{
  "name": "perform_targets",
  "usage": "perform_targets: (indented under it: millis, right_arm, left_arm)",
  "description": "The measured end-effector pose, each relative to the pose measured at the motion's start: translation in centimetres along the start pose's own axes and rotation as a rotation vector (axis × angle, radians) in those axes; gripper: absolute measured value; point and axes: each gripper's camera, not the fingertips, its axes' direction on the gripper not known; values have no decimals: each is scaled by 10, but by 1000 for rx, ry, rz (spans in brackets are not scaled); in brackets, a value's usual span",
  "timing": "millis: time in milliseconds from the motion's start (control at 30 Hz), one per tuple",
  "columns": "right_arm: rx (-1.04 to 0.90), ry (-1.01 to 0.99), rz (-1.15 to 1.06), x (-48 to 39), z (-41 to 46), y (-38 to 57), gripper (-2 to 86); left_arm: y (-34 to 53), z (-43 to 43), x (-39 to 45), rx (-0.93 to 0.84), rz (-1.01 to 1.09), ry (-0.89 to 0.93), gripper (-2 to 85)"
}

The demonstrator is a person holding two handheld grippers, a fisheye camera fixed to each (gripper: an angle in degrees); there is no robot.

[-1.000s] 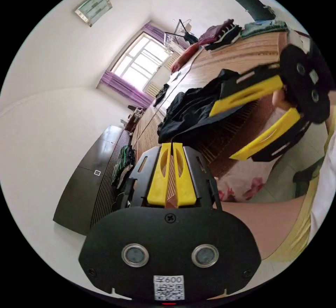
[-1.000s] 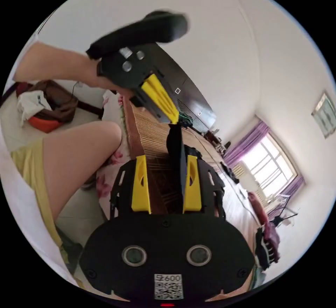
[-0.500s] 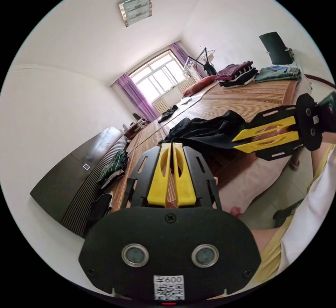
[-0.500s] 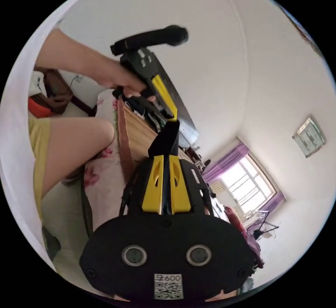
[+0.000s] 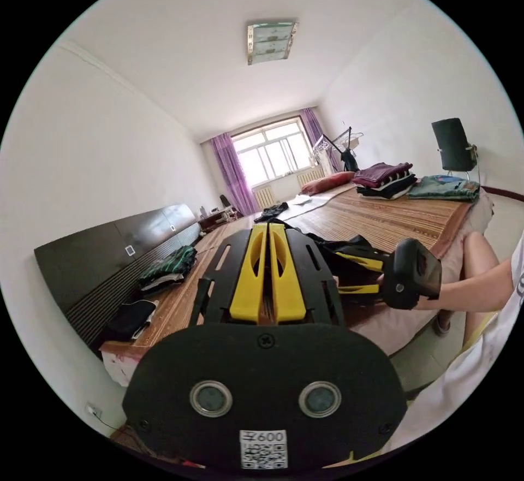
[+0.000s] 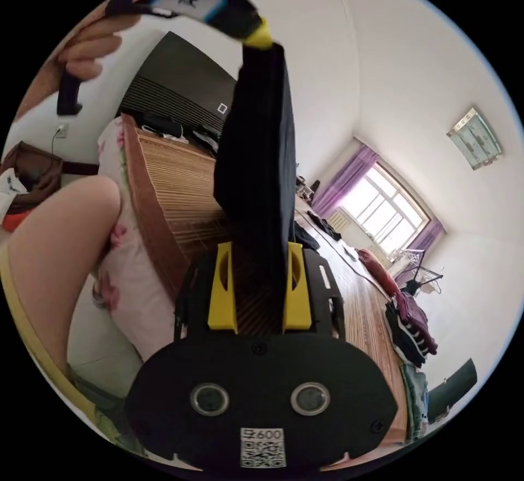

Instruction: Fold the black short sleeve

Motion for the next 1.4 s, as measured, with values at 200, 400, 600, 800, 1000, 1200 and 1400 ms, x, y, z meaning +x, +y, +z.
perform_targets:
  millis: [200,400,600,800,1000,1200,1400]
  right_arm:
    - [-222,81,70,77,125,114,68]
    - [-178,125,221,160,188,186,59]
    - [-207,113,200,186,246,244,70]
    - [-331,35,372,163,315,312,88]
    - [-270,7,230,77,348,334,91]
    - [-249,-9,88,17,406,355,99]
    - [-240,-99,-62,15,454,367,99]
  left_arm:
    - [13,-38,-62,95,-188,-135,12]
    - [33,-58,-119,165,-404,-161,11]
    - [54,-68,-149,139,-476,-159,11]
    - [69,-76,-163,133,-501,-200,11]
    - [81,-81,-178,125,-538,-192,12]
    - [94,-88,-191,109,-582,-191,11]
    - [112,-99,-206,111,-667,-164,11]
